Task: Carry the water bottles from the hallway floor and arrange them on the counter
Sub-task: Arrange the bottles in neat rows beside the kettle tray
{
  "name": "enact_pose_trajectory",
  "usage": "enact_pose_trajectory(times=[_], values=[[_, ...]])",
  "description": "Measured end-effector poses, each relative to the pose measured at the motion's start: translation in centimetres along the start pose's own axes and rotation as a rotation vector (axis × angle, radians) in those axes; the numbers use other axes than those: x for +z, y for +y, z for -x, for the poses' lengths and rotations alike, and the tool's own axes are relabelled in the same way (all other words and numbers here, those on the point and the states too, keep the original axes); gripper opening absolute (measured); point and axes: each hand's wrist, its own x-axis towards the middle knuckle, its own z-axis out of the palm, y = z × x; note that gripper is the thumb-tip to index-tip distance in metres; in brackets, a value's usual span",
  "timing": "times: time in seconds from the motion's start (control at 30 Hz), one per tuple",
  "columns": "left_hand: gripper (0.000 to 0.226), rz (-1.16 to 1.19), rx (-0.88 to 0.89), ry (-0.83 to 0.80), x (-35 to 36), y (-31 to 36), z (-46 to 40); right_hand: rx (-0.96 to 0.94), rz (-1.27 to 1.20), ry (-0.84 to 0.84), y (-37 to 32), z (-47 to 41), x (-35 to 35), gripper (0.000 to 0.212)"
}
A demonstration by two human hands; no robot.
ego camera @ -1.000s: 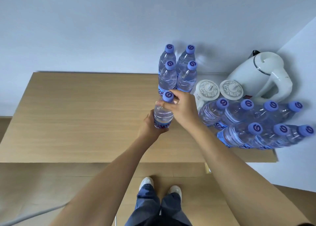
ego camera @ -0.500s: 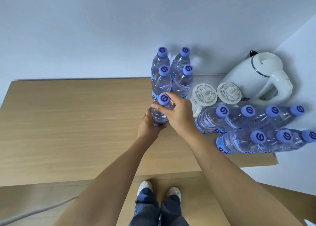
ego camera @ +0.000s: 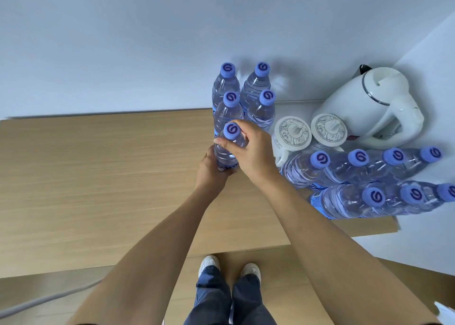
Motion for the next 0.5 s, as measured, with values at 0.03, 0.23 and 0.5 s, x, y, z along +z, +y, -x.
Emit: enact_pose_trajectory(times=[0.03, 0.23, 0.5], values=[[0.071, 0.009, 0.004, 0.003, 0.1, 0.0, 0.0, -0.001, 0.01, 0.005, 0.0, 0.0, 0.0, 0.033], [0.072, 0.057, -0.017, 0.082, 0.8, 0.3, 1.2, 0.035, 0.063, -0.092, -1.0, -0.1, -0.9, 0.05], [0.065, 0.103, -0.237, 0.232, 2.9, 0.2, 6.0, -0.005, 0.151, -0.023, -1.4, 1.2, -7.2, 0.057]])
